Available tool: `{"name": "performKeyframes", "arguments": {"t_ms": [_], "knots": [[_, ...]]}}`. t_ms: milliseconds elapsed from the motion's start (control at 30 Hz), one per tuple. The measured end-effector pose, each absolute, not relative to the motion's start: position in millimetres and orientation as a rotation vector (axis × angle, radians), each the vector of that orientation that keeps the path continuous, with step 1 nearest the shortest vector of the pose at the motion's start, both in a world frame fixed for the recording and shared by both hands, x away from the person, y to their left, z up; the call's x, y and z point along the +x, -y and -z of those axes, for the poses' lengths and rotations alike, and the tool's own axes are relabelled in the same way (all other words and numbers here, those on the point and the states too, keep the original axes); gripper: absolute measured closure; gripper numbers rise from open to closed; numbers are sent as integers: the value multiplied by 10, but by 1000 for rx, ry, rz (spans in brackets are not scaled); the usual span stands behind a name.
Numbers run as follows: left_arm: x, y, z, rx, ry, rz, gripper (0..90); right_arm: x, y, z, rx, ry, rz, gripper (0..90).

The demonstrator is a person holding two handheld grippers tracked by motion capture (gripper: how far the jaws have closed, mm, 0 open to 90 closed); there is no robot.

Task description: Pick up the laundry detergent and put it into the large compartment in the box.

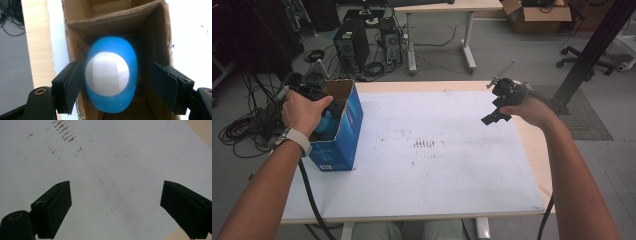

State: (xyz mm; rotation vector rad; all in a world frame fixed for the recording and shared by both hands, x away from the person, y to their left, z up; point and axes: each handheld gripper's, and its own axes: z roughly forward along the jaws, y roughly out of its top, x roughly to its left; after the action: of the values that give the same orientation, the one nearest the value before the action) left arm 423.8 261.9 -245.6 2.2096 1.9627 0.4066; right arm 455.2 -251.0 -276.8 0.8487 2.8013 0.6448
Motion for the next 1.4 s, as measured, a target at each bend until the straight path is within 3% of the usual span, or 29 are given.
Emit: {"name": "performKeyframes", "arguments": {"t_ms": [533, 800, 933, 1400], "knots": [[4027, -2442, 1889, 2226, -1769, -439, 254, 4511, 2531, 2733, 850, -2797, -644, 100], [3781, -2174, 1600, 2330, -1490, -376, 250, 4498, 2540, 2706, 853, -2790, -639, 100], [3682, -2025, 1496, 2383, -1382, -348, 132, 4494, 2530, 2695, 853, -2792, -645, 100], [3400, -1633, 1408, 2477, -1164, -310, 70, 4478, 2519, 2671, 854, -2786, -642, 100]]}}
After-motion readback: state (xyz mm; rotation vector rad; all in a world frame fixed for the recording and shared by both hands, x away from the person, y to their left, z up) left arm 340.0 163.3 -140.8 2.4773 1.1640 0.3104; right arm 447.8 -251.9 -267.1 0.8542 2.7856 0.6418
